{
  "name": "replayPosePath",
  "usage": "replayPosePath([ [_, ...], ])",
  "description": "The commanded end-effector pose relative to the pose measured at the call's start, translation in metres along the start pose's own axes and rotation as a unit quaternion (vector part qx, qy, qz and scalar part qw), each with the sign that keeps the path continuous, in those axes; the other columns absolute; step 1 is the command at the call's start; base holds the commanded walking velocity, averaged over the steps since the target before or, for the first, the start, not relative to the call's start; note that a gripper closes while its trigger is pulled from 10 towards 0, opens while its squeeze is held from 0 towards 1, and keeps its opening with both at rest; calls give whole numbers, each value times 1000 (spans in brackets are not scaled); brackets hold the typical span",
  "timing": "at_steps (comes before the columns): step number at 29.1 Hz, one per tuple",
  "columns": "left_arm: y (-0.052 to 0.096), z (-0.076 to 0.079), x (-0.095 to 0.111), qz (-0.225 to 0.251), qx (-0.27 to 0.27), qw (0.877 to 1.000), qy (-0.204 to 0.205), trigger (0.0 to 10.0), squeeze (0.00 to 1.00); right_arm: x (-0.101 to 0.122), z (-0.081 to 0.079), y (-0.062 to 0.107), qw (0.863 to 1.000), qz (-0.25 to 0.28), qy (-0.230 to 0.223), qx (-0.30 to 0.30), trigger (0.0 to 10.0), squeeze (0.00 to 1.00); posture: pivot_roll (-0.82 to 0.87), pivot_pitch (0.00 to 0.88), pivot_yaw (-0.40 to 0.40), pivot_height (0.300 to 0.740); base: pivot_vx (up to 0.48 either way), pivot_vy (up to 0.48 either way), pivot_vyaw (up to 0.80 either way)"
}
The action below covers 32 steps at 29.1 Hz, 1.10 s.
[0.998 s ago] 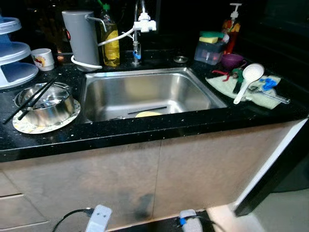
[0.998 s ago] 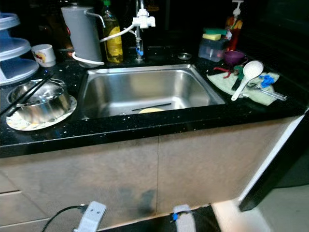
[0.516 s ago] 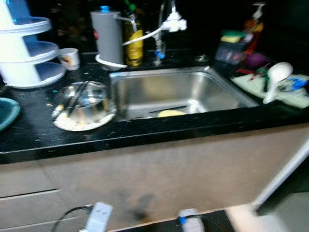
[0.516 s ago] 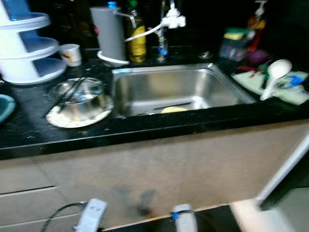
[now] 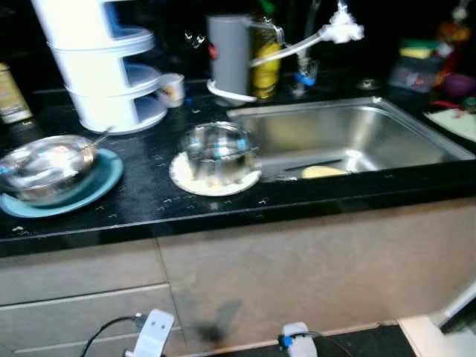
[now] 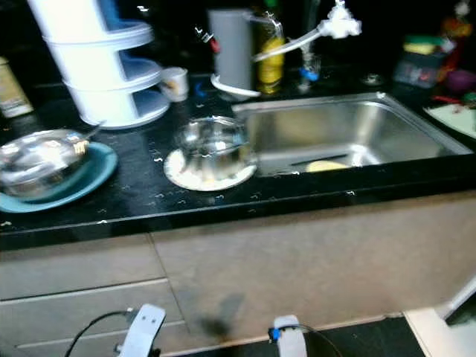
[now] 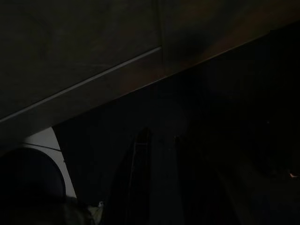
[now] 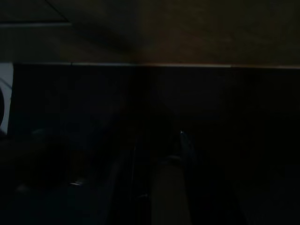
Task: Kitchen organization
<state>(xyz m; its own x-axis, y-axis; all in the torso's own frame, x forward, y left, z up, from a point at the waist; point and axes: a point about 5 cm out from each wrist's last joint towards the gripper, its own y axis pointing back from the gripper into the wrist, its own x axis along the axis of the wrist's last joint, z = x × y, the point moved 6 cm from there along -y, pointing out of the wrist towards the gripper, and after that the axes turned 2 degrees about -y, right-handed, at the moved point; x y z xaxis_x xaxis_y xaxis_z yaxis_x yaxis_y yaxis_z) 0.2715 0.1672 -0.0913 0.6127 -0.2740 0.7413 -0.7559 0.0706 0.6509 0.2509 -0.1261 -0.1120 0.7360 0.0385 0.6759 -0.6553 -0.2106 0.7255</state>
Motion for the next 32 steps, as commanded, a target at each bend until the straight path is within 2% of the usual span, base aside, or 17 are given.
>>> replayPosePath([
  [1, 1, -1, -7, -11, -1, 1000, -2, 10000, 0, -6, -4, 0, 1000, -6, -7, 3, 10000, 0, -21, 110, -32, 740, 0, 382, 0],
  [13, 0, 0, -5, -10, -3, 1000, 0, 10000, 0, -4, -6, 0, 1000, -5, -9, 4, 10000, 0, -16, 115, -34, 740, 0, 350, 0],
  [17, 0, -5, -7, -20, 5, 1000, -17, 10000, 0, -4, -6, -1, 1000, -5, -9, 4, 10000, 0, -15, 115, -33, 740, 0, -431, 0],
  [25, 0, -7, -7, -19, 7, 1000, -13, 10000, 0, -5, -6, 0, 1000, -5, -11, 2, 10000, 0, -17, 117, -30, 740, 0, -480, 0],
  [27, 0, -7, -6, -16, 9, 1000, -5, 10000, 0, -5, -5, 0, 1000, -5, -11, 2, 10000, 0, -17, 116, -30, 740, 0, 0, 0],
  [29, -1, -5, -3, -14, 10, 1000, -23, 10000, 0, -6, -4, 0, 1000, -6, -11, 0, 10000, 0, -17, 115, -31, 740, 0, 0, 0],
  [32, -1, -5, -2, -9, 15, 999, -30, 10000, 0, -6, -3, 0, 1000, -7, -10, -1, 10000, 0, -18, 115, -32, 740, 0, 0, 0],
])
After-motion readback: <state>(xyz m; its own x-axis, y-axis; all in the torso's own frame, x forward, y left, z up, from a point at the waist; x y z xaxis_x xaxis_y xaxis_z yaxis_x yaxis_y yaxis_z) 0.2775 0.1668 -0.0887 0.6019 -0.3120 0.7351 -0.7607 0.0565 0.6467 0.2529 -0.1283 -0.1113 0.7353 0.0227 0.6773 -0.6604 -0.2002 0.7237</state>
